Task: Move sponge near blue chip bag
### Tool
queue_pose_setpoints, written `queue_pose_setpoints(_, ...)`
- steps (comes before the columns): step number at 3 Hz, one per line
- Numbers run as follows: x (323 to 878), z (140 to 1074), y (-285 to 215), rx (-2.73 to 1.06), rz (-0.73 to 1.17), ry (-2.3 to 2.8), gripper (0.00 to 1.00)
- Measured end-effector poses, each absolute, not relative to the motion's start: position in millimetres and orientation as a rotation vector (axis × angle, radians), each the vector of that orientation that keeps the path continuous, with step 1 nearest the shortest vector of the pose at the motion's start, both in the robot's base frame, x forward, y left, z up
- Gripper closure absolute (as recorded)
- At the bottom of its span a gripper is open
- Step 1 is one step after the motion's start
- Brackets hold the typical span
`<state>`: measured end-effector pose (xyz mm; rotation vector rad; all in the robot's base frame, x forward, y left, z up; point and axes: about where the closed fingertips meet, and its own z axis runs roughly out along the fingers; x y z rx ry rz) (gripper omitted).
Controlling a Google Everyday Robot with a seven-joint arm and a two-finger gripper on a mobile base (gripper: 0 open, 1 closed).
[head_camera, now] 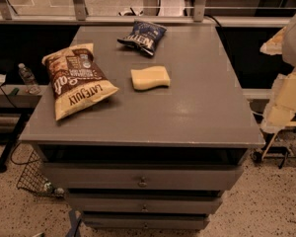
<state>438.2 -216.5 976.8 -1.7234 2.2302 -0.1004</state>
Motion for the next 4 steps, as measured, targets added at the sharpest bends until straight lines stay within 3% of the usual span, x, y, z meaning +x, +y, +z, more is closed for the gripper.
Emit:
queue_pose_setpoints(1,443.6,978.5,-215.9,-1.725,-0.109,2.210,0.00)
queue_pose_setpoints(2,490.1,975.6,-188.8,-1.780,-0.081,2.091,0.00)
queue_pose_setpoints(4,620.9,930.1,-61.9,-1.968,0.075,1.877,0.00)
